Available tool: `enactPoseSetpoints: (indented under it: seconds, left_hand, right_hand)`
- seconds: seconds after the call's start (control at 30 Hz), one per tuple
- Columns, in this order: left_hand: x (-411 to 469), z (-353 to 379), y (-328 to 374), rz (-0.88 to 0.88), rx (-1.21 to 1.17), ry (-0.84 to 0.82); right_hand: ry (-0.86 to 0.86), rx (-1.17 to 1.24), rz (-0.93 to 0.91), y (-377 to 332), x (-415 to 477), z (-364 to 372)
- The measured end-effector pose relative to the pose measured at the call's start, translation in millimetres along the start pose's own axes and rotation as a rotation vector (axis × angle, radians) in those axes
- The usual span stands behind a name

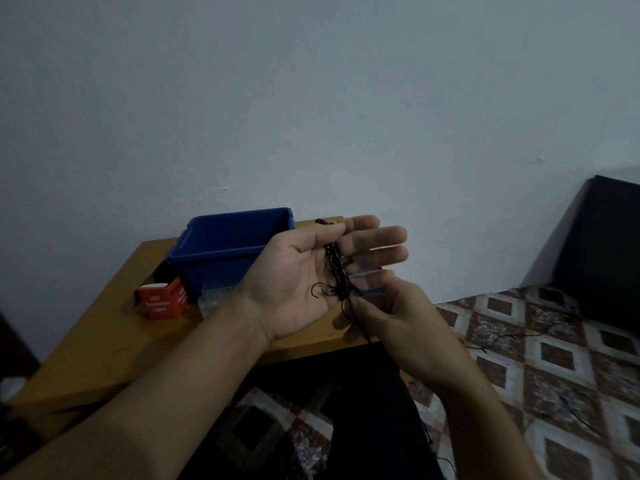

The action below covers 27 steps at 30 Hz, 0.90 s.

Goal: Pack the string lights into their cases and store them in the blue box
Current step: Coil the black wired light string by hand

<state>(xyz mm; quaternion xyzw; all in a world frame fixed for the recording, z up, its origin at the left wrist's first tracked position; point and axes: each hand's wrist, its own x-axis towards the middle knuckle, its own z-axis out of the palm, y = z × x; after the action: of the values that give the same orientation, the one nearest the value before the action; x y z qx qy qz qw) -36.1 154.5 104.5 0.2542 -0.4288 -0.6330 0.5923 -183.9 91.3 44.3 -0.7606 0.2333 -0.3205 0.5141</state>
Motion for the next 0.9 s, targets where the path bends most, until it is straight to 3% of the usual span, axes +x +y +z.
enactPoseSetpoints:
  seconds: [0.3,0.47,0.9]
  left_hand:
    - [4.0,0.5,1.1,0.118,0.096,0.188]
    - [0.6,-1.7,3.8,0.068,0.019,0.178]
    - [6.9,-6.4,3.8,0.073,0.194,0.299]
  right_hand:
    - [-0.059,-0.061,0.077,-1.8,0.2,-1.6]
    - [-0.084,-0.126,0.085,-2.1,-1.1,-3.1]
    - [-0.122,-0.149,0.067,-4.9,-2.9,-10.1]
